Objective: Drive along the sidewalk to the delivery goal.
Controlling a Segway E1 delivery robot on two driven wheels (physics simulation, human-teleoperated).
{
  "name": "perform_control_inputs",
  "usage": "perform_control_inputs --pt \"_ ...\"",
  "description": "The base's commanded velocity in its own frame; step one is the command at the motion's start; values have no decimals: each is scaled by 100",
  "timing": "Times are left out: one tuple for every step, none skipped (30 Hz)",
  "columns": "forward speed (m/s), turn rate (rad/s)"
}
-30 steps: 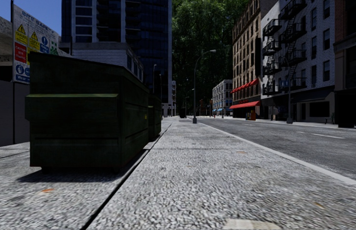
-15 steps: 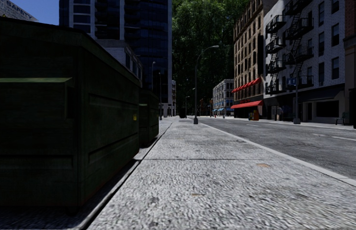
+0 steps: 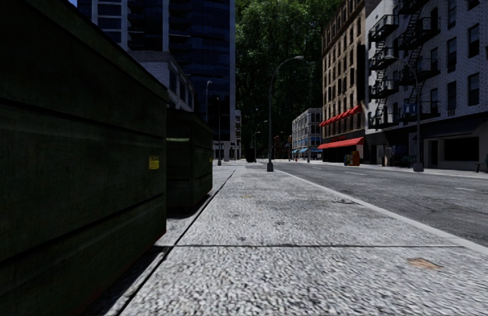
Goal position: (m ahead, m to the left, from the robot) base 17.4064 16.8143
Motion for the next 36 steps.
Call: perform_control_inputs --pt "200 0" --pt "200 0" --pt "200 0" --pt "200 0" --pt "200 0" --pt "200 0" --pt "200 0" --pt "200 0" --pt "200 0" --pt "200 0" --pt "200 0" --pt "200 0" --pt "200 0" --pt "200 0" --pt "200 -1" --pt "200 -1" --pt "200 -7" --pt "200 -17" --pt "200 -24" --pt "200 -24" --pt "200 -26" --pt "200 -27" --pt "200 -26" --pt "200 -26" --pt "200 -14" --pt "200 0" --pt "200 0" --pt "200 0" --pt "200 0" --pt "200 0" --pt "200 0" --pt "200 0" --pt "200 0" --pt "200 0" --pt "200 0" --pt "200 0"
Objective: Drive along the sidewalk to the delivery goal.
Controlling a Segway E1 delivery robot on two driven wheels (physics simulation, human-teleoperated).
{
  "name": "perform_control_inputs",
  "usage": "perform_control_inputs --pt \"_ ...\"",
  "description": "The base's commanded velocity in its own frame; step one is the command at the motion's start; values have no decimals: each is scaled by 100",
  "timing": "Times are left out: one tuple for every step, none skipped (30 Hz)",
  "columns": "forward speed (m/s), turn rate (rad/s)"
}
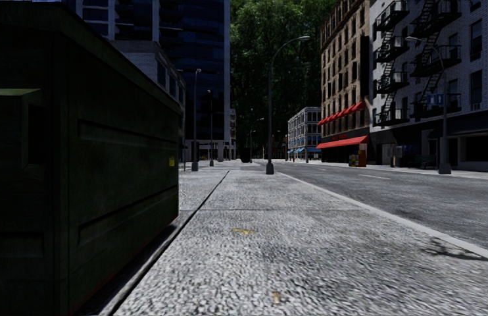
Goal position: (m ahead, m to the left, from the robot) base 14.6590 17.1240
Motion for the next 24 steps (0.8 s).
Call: perform_control_inputs --pt "200 0" --pt "200 0" --pt "200 0" --pt "200 0" --pt "200 0" --pt "200 0" --pt "200 0" --pt "200 0" --pt "200 0" --pt "200 0" --pt "200 0" --pt "200 0" --pt "200 0" --pt "200 0" --pt "200 0" --pt "200 0" --pt "200 0" --pt "200 0" --pt "200 0" --pt "200 0" --pt "200 0" --pt "200 0" --pt "200 0" --pt "200 0"
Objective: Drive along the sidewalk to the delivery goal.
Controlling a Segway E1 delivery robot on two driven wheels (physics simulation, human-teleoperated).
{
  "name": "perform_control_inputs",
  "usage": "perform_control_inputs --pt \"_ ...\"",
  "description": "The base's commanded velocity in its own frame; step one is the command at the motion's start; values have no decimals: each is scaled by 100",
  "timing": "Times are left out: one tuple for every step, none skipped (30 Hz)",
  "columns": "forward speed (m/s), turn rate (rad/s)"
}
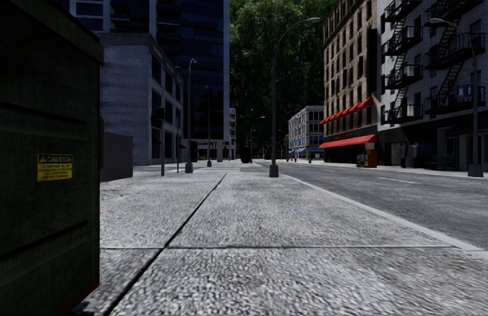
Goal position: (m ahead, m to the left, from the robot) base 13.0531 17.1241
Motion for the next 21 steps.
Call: perform_control_inputs --pt "200 0" --pt "200 0" --pt "200 0" --pt "200 0" --pt "200 0" --pt "200 0" --pt "200 0" --pt "200 0" --pt "200 0" --pt "200 0" --pt "200 0" --pt "200 0" --pt "200 0" --pt "200 0" --pt "200 0" --pt "200 0" --pt "200 0" --pt "200 0" --pt "200 0" --pt "200 0" --pt "200 0"
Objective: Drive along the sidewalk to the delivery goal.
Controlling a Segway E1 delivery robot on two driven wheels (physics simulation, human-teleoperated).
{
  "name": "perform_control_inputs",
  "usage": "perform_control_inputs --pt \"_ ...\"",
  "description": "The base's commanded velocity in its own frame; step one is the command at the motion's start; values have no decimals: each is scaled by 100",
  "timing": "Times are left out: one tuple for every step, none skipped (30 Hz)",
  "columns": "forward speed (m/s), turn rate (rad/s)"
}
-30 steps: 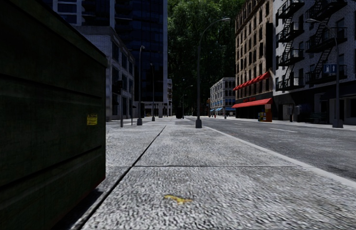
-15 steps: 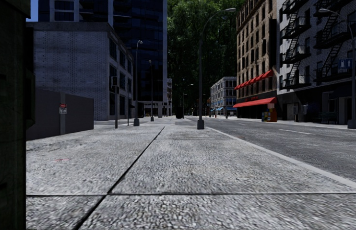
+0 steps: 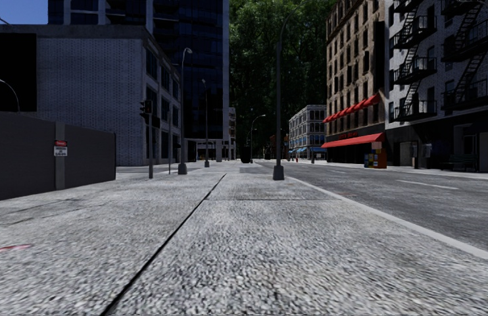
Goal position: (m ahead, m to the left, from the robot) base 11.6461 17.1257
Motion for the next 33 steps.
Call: perform_control_inputs --pt "200 0" --pt "200 0" --pt "200 0" --pt "200 0" --pt "200 0" --pt "200 0" --pt "200 0" --pt "200 0" --pt "200 0" --pt "200 0" --pt "200 0" --pt "200 0" --pt "200 0" --pt "200 0" --pt "200 0" --pt "200 0" --pt "200 0" --pt "200 0" --pt "200 0" --pt "200 0" --pt "200 0" --pt "200 0" --pt "200 0" --pt "200 0" --pt "200 0" --pt "200 0" --pt "200 0" --pt "200 0" --pt "200 0" --pt "200 0" --pt "200 0" --pt "200 0" --pt "200 0"
